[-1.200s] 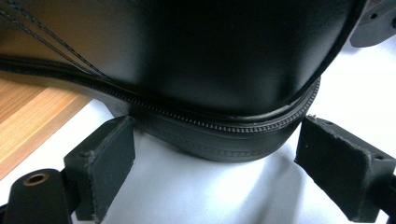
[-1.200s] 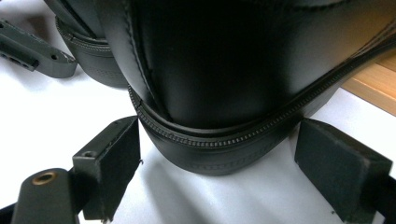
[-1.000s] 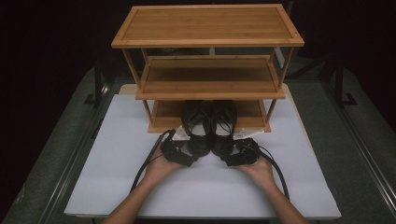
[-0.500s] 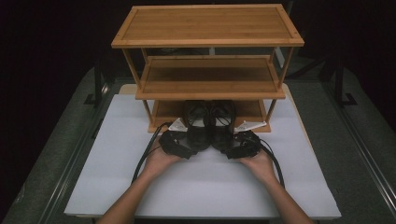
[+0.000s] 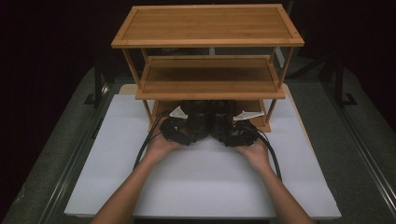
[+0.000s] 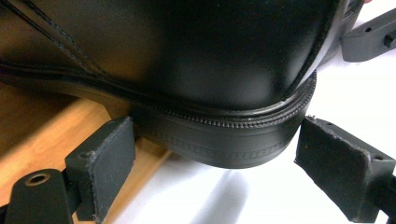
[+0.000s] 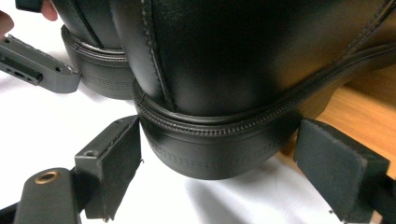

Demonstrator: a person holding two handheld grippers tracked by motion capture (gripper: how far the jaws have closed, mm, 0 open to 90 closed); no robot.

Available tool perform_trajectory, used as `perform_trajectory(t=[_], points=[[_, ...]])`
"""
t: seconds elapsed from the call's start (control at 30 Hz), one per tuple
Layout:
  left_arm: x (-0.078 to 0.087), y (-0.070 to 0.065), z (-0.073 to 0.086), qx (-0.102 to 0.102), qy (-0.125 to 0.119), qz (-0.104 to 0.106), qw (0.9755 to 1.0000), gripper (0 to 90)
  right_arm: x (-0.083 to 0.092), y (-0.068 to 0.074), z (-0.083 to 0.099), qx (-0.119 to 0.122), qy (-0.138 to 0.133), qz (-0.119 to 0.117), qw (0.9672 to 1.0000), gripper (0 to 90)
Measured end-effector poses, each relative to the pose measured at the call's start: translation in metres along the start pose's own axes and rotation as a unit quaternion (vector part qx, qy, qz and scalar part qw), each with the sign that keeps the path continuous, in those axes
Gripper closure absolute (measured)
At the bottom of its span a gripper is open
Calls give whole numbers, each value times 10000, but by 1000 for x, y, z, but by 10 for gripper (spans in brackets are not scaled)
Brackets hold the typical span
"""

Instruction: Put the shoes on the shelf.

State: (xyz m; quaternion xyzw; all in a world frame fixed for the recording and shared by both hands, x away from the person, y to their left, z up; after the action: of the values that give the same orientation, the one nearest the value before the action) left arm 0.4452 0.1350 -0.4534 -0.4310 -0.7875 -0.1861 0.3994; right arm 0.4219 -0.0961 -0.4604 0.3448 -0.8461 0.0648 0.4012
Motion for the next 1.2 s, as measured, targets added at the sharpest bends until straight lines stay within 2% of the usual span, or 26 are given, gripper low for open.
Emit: perform_trajectory(t=[0.23,0.3,0.43,0.53,0.8,0.97,1.2], points=[[-9,13,-4,8,40,-106,9999,117,-10,-7,-10,51,12,180,9998,150],[-11,15,-5,77,36,-100,9999,117,-14,-10,-12,53,6,226,9997,150],[-17,22,-8,64,59,-115,9999,117,-20,-14,-16,48,10,327,9995,150],[-20,27,-10,66,116,-249,9996,117,-25,-17,-19,25,5,370,9993,149],[-29,34,-15,57,265,-360,9990,115,-34,-24,-23,18,31,539,9985,146],[-32,35,-14,144,271,-356,9989,104,-41,-25,-19,-193,75,479,9986,134],[-28,35,-14,161,213,-315,9991,106,-37,-26,-19,-154,84,446,9988,144]])
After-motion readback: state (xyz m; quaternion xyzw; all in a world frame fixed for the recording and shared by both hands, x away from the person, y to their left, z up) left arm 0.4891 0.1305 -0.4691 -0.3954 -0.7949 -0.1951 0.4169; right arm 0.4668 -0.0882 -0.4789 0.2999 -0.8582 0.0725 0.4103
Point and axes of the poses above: each handheld gripper's, and its own axes: x roughly backward along the jaws, z roughly out of its underside, y roughly to its left, the point moved 4 cm from there along -x, roughly forward along the jaws, and after that the axes turned 8 degrees about y, right-handed, at the moved point
